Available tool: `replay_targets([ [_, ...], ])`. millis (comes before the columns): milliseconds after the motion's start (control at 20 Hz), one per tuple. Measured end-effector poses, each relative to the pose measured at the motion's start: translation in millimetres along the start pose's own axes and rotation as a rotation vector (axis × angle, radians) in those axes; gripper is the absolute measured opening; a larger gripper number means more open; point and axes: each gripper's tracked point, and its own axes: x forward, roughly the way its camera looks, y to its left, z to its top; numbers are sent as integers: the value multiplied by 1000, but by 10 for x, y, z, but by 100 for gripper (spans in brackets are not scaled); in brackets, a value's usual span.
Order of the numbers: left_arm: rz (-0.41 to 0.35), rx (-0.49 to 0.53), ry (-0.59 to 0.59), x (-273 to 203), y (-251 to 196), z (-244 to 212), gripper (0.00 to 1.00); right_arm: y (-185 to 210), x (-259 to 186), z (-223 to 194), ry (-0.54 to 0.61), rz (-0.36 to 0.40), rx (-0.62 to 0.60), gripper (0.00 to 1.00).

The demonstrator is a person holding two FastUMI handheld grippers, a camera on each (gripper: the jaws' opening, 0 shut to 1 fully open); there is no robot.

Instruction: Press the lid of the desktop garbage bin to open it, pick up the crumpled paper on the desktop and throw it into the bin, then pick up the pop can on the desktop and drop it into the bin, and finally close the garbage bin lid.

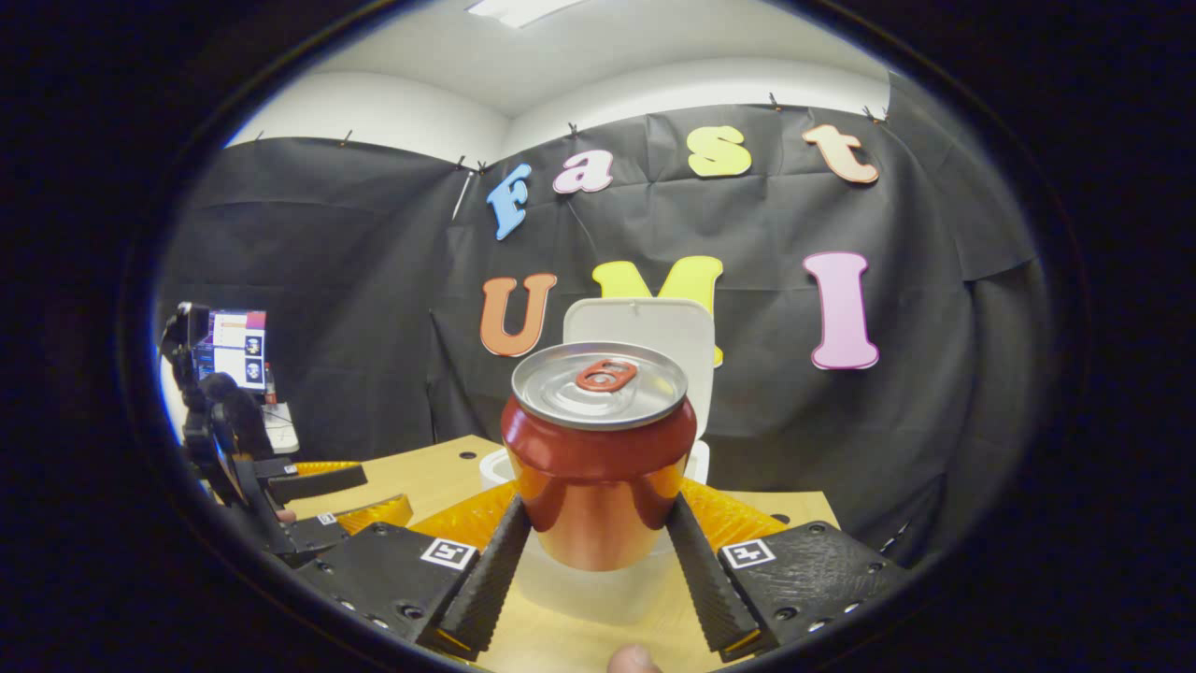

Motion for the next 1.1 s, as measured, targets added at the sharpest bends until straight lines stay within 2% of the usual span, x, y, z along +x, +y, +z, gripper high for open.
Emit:
replay_targets([
  [450, 20, -22, 40, -99, 123, -208, 100, 112, 496, 181, 15, 3, -22, 80],
  [1100, 0, -13, 52, -202, 32, -299, 100, -212, 1115, 12, 106, -97, -16, 80],
])
